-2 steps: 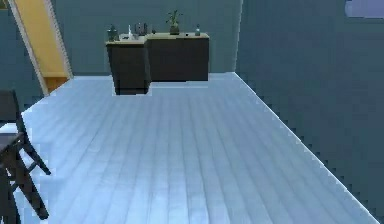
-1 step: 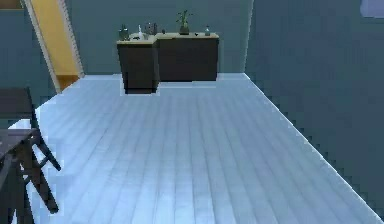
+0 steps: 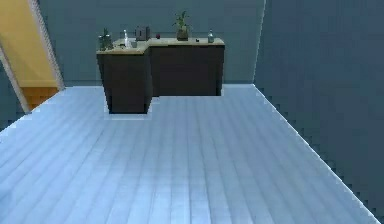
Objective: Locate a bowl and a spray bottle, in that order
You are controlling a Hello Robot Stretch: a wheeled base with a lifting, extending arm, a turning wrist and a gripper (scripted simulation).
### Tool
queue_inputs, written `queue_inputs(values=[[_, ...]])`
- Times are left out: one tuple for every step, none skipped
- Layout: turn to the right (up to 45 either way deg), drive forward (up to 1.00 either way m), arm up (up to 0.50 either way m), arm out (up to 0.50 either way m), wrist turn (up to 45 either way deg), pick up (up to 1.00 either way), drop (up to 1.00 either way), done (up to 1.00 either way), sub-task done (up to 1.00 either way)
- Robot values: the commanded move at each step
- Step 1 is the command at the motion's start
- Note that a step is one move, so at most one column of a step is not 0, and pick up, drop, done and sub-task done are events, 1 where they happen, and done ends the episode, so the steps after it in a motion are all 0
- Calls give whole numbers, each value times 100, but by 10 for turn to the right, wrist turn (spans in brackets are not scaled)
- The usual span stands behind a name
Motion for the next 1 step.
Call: queue_inputs(values=[[-360, 0, 0, 0, 0, 0, 0, 0, 0]])
